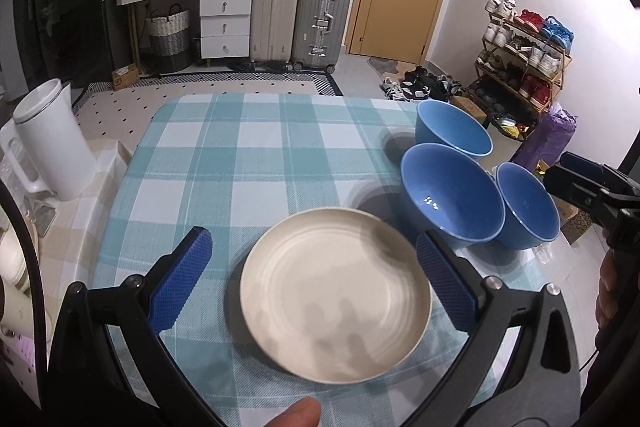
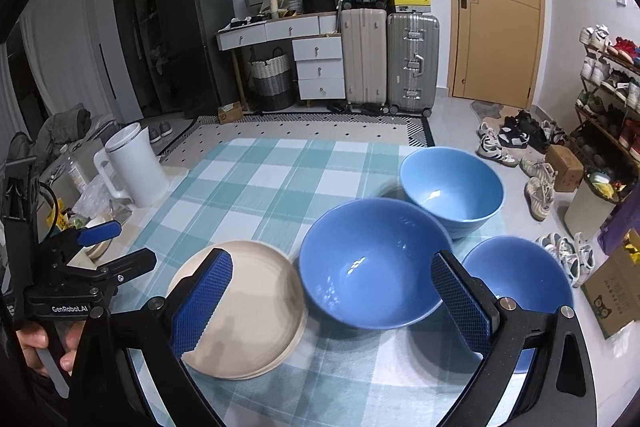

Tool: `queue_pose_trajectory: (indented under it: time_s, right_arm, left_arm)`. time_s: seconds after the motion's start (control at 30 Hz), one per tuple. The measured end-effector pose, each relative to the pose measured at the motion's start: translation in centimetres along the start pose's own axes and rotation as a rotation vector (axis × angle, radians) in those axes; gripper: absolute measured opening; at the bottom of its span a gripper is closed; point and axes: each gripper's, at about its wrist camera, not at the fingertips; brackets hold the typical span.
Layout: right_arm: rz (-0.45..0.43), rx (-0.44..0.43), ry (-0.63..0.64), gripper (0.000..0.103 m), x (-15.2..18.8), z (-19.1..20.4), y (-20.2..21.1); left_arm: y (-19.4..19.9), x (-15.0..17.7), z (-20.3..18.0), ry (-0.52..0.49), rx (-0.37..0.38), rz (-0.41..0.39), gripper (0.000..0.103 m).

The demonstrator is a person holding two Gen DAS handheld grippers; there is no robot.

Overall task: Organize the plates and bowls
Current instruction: 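Move both grippers forward toward the rim of the nearest blue bowl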

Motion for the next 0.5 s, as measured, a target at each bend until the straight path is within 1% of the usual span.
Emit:
queue_pose_trajectory:
  time_s: [0.5]
  right_arm:
    - [-0.021, 0.048, -0.028, 0.102, -3.0, -3.5, 0.3]
  left_arm:
    - [-2.9, -4.1, -2.8, -0.038, 0.042, -0.001, 0.102]
Point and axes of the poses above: each gripper's, at about its wrist camera, not at the fingertips, and y roughly against the way its jaws point, z to its left, x to its underside, and after that the axes turned 8 degrees about x, right-handed
